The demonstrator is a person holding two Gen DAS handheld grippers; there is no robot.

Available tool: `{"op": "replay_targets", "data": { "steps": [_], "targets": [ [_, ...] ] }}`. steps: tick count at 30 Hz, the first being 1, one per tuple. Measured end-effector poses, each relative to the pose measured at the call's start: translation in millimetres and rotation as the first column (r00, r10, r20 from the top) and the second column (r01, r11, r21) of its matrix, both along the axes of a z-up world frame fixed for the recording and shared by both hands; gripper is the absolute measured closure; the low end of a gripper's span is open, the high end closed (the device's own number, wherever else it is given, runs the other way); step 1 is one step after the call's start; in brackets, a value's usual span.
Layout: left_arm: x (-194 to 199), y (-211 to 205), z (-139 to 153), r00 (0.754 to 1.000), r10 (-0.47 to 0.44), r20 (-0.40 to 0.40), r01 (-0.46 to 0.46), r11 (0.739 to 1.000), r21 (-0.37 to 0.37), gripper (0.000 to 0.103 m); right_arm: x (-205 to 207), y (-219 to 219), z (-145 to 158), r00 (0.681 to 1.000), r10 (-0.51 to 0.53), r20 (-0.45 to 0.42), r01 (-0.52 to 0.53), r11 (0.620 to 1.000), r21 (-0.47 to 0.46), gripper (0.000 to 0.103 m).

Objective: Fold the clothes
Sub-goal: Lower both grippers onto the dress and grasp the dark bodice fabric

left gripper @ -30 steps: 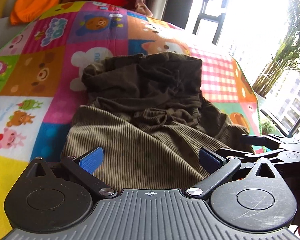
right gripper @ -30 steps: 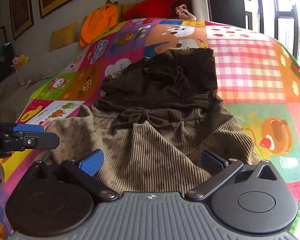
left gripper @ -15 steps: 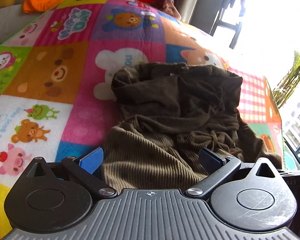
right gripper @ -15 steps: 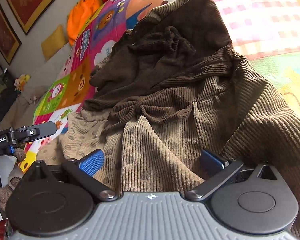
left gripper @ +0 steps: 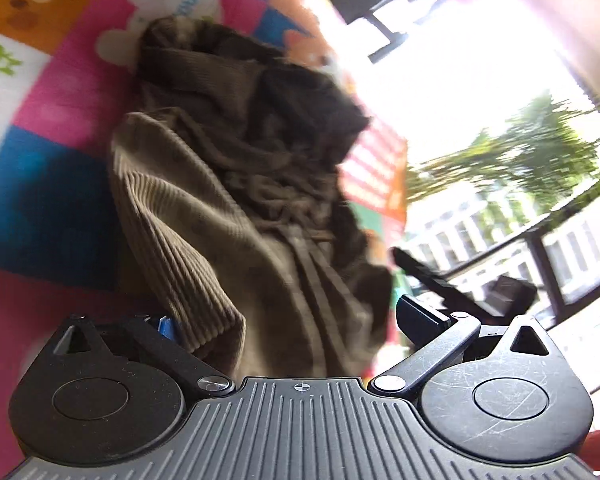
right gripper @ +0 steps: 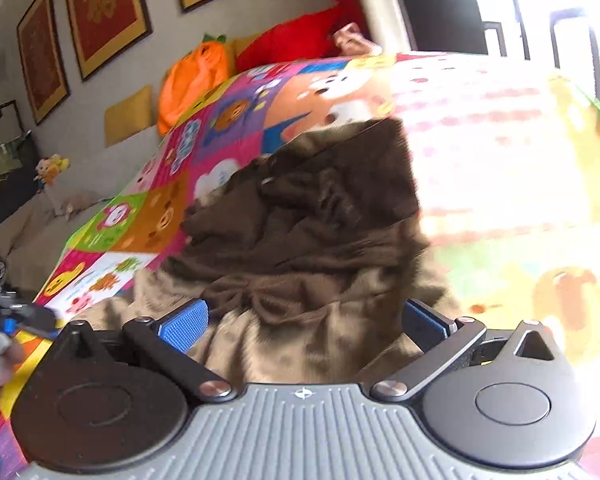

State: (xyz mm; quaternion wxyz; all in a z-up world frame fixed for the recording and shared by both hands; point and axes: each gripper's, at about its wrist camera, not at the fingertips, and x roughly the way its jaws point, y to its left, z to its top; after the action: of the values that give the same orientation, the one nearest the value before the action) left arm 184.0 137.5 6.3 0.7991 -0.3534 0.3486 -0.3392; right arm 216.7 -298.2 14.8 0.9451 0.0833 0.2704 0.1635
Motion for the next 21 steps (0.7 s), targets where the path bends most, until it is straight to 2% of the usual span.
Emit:
{"op": "replay_targets", "data": {
  "steps": [1, 2, 3, 5, 7, 9, 11, 14, 17, 19, 20, 21],
  "targets": [
    [-7.5, 3.9, 13.5, 0.999, 0.005, 0.053, -0.002, 0.998, -0.061, 0.0, 0.3, -10.0, 1.0, 0.999, -0.038, -0.005, 0.038, 0.999, -0.002, 0.0],
    [-12.9, 11.0, 29.3, 0.994, 0.036, 0.106, -0.027, 0.996, -0.085, 0.0, 0.6, -19.8, 1.5, 0.997, -0.076, -0.009, 0.076, 0.997, -0.004, 0.0],
    [-16.8, 17.5, 43.7, 0.986, 0.074, 0.15, -0.063, 0.995, -0.072, 0.0, -0.1, -27.0, 1.2, 0.995, -0.103, -0.01, 0.103, 0.995, -0.014, 0.0],
    [-20.9, 21.1, 54.9, 0.975, 0.143, 0.173, -0.153, 0.987, 0.048, 0.0, -1.7, -39.0, -0.8, 0.99, -0.14, -0.014, 0.14, 0.99, -0.031, 0.0],
    [-24.7, 23.8, 64.4, 0.958, 0.208, 0.196, -0.243, 0.954, 0.174, 0.0, -2.4, -50.1, -4.6, 0.987, -0.161, -0.023, 0.16, 0.986, -0.037, 0.0],
    [-16.4, 24.0, 48.4, 0.964, 0.241, 0.109, -0.261, 0.935, 0.241, 0.0, 0.5, -55.7, -9.1, 0.987, -0.154, -0.038, 0.153, 0.988, -0.035, 0.005],
    [-1.5, 17.8, 19.4, 0.967, 0.255, 0.013, -0.247, 0.923, 0.294, 0.0, 7.7, -56.3, -14.7, 0.988, -0.14, -0.062, 0.139, 0.99, -0.025, 0.017],
    [25.2, 7.5, -4.7, 0.959, 0.28, -0.036, -0.244, 0.886, 0.395, 0.003, 26.3, -51.5, -25.1, 0.986, -0.118, -0.12, 0.12, 0.993, 0.008, 0.02],
    [46.4, -7.6, -20.3, 0.96, 0.274, -0.057, -0.219, 0.862, 0.456, 0.018, 44.9, -46.7, -35.5, 0.98, -0.093, -0.177, 0.102, 0.994, 0.042, 0.024],
    [53.2, -19.2, -24.8, 0.967, 0.249, -0.058, -0.191, 0.855, 0.483, 0.031, 57.3, -43.5, -42.4, 0.974, -0.075, -0.214, 0.091, 0.994, 0.065, 0.034],
    [56.3, -25.0, -26.8, 0.97, 0.236, -0.059, -0.177, 0.851, 0.495, 0.036, 63.5, -41.9, -45.8, 0.97, -0.066, -0.233, 0.086, 0.993, 0.077, 0.045],
    [56.3, -28.4, -29.0, 0.972, 0.228, -0.06, -0.167, 0.848, 0.503, 0.049, 69.7, -40.3, -49.3, 0.966, -0.056, -0.251, 0.081, 0.993, 0.089, 0.056]
  ]
}}
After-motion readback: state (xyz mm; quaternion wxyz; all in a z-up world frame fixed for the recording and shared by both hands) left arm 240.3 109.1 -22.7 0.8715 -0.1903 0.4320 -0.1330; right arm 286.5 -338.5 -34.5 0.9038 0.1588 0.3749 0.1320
